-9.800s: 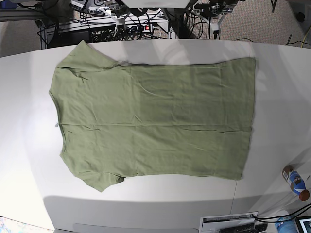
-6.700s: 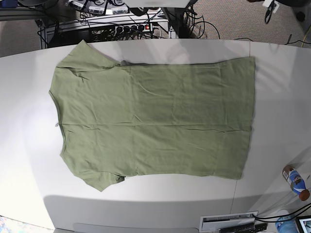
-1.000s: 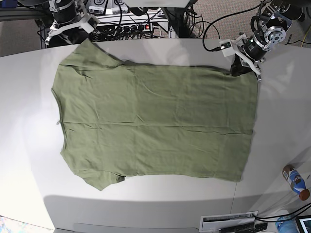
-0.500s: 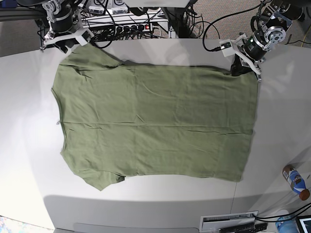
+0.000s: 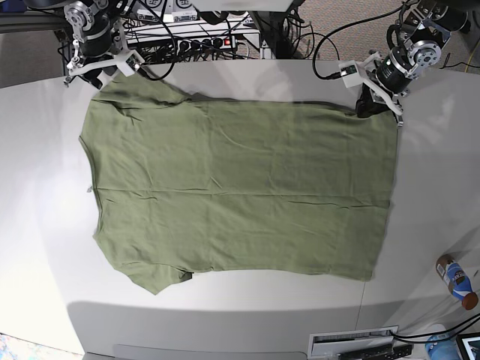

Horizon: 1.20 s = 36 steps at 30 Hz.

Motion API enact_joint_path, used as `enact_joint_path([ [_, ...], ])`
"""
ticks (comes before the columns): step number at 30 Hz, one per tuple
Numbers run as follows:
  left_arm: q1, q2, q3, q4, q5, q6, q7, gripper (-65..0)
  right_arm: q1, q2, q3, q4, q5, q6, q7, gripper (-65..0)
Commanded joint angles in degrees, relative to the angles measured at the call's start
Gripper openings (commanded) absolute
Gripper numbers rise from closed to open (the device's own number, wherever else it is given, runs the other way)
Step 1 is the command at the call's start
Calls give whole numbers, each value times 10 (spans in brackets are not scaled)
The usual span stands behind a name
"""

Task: Fold the T-shirt properly
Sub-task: 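Reach the right gripper to the shoulder corner by the sleeve and grasp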

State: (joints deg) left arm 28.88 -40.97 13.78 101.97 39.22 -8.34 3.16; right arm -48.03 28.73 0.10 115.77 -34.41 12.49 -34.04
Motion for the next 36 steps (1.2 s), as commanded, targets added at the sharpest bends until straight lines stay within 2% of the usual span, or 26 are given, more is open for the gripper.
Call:
enact_joint_path([
  [1,7,-8,0,0,-2,-20,9,-650,-2,8,4,7,-5,-7,3,-372],
  [6,7,-8,0,0,-2,-20,9,-650,-2,8,4,8,-16,-9,1,-373],
  [9,7,-8,0,0,-2,-20,9,-650,-2,8,4,7,-11,-9,22,-367],
  [12,6,-8,0,0,-2,-19,8,-650,13,8,4,0,24,-7,11,-299],
  [19,7,-8,0,0,-2,-20,9,-650,50,8,3,-77,29,-7,-3,-298],
  [28,6,-8,0,0,-2,-20,7,-650,63,8,3,-79,29,-7,2,-298],
  [36,7,-8,0,0,-2,-20,7,-650,110,8,3,-79,49,-7,2,-298],
])
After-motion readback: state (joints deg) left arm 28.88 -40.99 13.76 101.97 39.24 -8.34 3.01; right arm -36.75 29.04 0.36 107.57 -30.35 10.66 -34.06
